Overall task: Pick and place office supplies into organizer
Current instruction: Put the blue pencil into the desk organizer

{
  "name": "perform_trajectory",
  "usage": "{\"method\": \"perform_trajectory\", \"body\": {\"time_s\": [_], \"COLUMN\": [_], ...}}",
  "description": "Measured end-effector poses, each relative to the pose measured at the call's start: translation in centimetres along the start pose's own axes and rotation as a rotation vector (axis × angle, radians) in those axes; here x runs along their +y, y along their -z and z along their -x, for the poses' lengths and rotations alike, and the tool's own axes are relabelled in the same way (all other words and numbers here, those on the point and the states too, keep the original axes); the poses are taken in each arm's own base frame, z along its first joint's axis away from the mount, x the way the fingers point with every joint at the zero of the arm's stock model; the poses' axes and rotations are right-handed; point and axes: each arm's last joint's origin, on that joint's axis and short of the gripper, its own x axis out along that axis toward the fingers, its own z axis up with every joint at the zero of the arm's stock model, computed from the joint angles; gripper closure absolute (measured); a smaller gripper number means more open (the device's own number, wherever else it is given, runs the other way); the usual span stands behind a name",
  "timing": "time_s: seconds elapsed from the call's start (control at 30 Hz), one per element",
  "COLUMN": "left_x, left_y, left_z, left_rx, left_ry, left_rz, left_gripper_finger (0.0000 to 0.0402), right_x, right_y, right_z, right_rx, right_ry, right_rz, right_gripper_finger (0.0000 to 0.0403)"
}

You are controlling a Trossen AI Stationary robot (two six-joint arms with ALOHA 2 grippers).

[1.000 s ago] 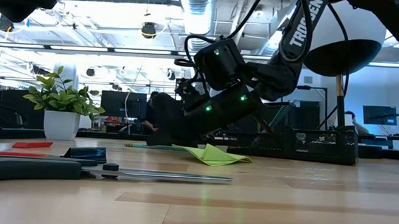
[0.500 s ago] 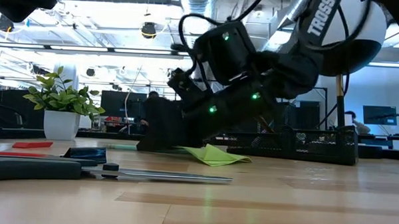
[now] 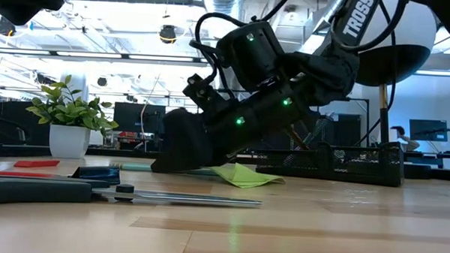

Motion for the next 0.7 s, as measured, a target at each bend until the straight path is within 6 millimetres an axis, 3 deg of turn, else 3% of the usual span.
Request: {"method": "perform_trajectory", "body": {"time_s": [0.4, 0.7], "left_x": [0.0, 0.0], "left_y": [0.0, 0.1], "left_z": [0.0, 0.0], "left_rx": [0.013, 0.012], "left_ry": [0.011, 0.007], "left_rz": [0.003, 0.0], "left_gripper_finger": [0.0287, 0.0287], "right_x": [1.4, 0.5], "right_y": [1.5, 1.5], "right_z": [-1.0, -1.6], "right_rx": [-0.118, -0.148], "right_ry": [0.043, 0.022], "right_rz": [-0.015, -0.027], "right_gripper_finger": [0.0281, 0.0283]}}
